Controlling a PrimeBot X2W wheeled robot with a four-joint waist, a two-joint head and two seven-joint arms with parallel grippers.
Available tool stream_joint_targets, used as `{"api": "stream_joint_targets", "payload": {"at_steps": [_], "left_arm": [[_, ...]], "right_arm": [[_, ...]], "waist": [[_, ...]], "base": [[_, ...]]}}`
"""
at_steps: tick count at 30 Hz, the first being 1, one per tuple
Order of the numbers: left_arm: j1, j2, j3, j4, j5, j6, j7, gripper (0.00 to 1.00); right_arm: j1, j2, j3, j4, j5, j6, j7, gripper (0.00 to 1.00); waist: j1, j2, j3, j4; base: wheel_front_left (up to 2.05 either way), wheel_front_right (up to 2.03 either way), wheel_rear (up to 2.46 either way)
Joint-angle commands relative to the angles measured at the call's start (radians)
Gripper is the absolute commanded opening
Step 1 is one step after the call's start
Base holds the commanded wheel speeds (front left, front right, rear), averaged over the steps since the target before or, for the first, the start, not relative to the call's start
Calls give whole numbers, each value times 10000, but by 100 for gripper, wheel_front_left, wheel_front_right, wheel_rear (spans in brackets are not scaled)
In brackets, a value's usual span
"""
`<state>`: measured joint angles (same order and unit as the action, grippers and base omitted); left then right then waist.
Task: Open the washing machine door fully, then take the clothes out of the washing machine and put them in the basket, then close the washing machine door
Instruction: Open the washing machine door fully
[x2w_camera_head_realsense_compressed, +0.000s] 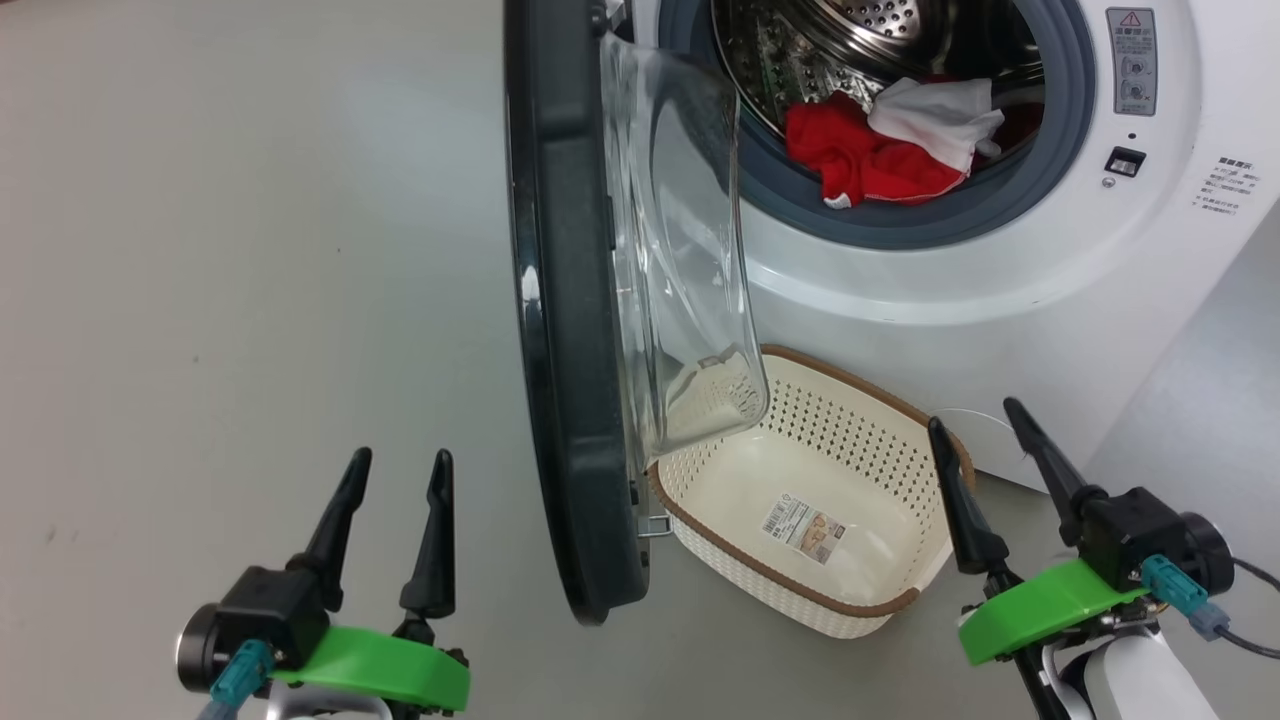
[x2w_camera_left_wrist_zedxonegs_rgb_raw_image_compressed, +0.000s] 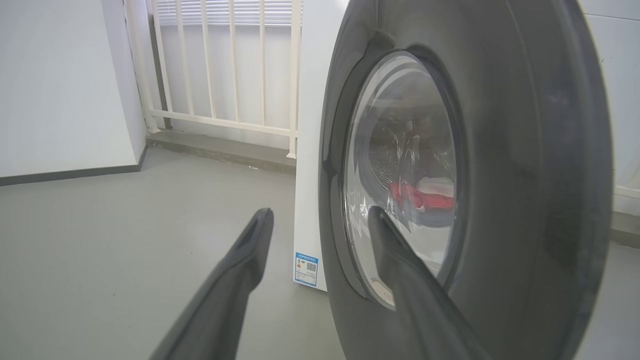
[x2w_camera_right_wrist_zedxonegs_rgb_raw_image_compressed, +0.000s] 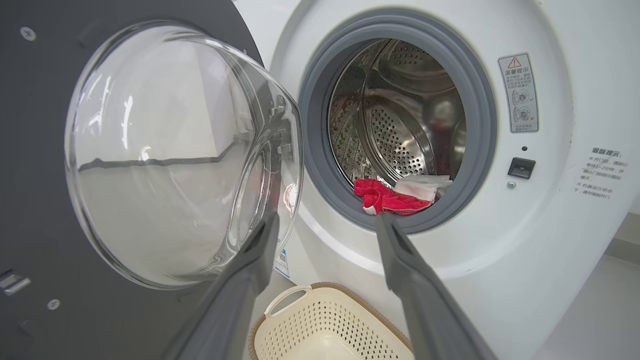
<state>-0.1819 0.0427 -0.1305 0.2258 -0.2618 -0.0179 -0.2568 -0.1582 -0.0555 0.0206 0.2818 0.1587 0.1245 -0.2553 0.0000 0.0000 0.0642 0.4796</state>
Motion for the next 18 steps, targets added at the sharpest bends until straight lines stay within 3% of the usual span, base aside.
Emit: {"api": "stream_joint_targets", "payload": {"at_steps": [1,18], "left_arm": [[-66,85,334,-274,120,13,-49,100],[6,77,283,-215,34,85,-49,100]], "right_arm": [[7,47,320,-263,87,62,-64,100],[233,52,539,-214,383,62,-64,100]], "waist": [[0,0,-21,18],[0,0,-130,37]], "base": [[0,0,0],[0,0,0]]}}
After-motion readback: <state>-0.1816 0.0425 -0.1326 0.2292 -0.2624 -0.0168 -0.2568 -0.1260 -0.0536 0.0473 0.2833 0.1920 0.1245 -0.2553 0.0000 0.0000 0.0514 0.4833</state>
